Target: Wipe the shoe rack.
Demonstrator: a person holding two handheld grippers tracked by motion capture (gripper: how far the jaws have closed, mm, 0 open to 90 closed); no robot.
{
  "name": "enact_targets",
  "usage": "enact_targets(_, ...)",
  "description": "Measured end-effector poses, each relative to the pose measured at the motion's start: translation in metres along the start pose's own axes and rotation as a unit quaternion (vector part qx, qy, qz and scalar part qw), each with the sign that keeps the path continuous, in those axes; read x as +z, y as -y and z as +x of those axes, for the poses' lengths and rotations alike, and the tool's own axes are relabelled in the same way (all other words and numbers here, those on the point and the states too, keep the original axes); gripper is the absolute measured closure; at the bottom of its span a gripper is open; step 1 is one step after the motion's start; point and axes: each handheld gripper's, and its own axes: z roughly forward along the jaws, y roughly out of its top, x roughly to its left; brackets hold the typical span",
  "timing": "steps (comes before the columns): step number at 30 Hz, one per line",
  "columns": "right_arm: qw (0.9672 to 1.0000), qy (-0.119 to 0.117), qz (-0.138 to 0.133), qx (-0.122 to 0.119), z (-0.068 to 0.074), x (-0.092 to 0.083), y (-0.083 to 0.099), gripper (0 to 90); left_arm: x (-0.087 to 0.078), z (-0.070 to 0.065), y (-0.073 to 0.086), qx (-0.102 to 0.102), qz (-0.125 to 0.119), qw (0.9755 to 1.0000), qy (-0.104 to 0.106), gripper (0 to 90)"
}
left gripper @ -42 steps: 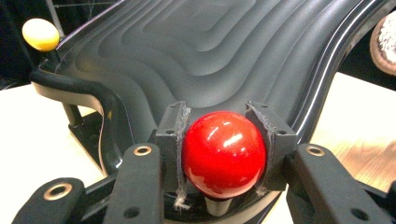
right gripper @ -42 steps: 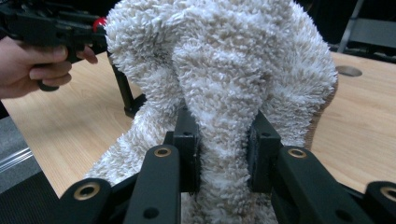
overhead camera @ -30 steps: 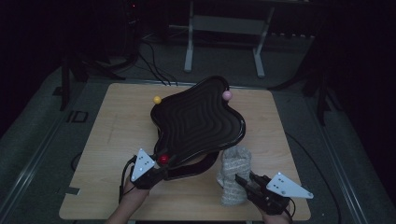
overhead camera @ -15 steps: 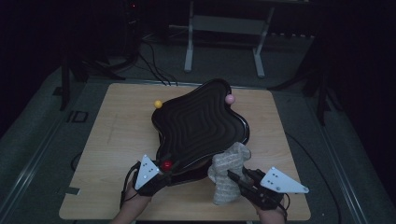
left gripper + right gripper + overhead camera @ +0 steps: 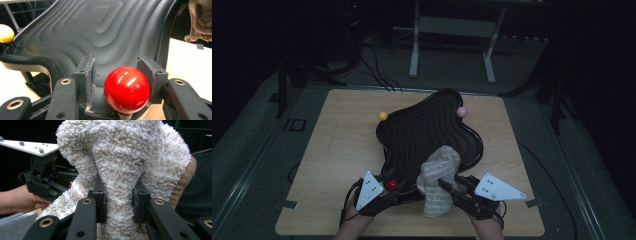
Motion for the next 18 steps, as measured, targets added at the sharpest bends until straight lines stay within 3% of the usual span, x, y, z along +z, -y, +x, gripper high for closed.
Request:
enact_targets(3,0.9999,-0.012,0.005,-0.003,0.005,0.012,-0.002,70.4,-0.014,0.005,-0.011,0.008,-0.017,0.9998,-0.004,44.3)
enact_targets(6,0.9997,-0.022,0.013,0.001,0.012,0.026,-0.003,70.0,-0.028,0.017,-0.018,0.009,-0.026,0.9994,-0.021,44.1)
enact_targets(11,0.9992,-0.028,0.029,0.007,0.028,0.056,-0.004,68.2,-0.041,0.048,-0.014,-0.030,-0.037,0.9970,-0.061,44.1)
enact_targets(16,0.9974,-0.034,0.062,0.015,0.047,0.089,-0.001,52.2,-0.045,0.077,-0.008,-0.046,-0.038,0.9940,-0.091,44.1)
enact_targets(18,0.9968,-0.017,0.077,0.007,0.054,0.100,0.005,47.4,-0.043,0.088,-0.009,-0.049,-0.033,0.9936,-0.096,44.1)
